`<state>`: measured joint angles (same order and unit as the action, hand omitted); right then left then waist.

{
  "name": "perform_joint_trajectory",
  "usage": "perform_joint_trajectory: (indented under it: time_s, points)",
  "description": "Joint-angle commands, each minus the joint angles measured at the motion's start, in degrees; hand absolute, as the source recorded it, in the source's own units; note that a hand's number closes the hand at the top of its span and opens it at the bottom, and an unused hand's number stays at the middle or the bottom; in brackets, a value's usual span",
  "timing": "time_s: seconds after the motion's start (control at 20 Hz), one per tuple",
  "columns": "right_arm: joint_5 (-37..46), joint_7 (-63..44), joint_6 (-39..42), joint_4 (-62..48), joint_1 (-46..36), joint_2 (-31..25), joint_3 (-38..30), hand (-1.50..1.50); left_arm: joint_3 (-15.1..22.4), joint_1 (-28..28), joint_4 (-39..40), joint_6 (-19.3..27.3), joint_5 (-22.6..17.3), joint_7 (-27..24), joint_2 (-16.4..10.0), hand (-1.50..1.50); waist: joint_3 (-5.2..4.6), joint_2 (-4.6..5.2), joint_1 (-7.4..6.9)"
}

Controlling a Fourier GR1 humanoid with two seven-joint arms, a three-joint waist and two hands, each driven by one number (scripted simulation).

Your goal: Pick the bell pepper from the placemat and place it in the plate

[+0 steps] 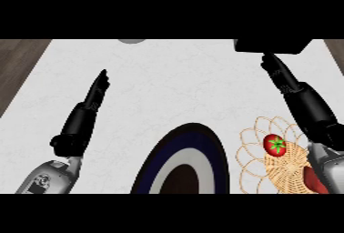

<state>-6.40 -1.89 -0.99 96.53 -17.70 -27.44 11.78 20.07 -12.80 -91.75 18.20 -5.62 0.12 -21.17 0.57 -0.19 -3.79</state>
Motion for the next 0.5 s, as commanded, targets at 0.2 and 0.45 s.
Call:
perform_joint_trajectory:
  time_s: [0.2, 0.45]
  points:
    - [-2.0, -1.6, -20.3, -1.3, 2.2, 11.1, -12.6, -1.50, -7.0, 0.0, 3.6, 0.6, -1.5, 4.4, -3.9, 0.00, -0.53, 0.13, 5.24]
    - [24.5, -5.6, -26.9, -9.2, 11.4, -0.5, -4.9, 1.50, -5.0, 2.5, 5.4, 0.0, -2.1, 4.5, -2.0, 0.00, -0.80, 0.58, 5.53]
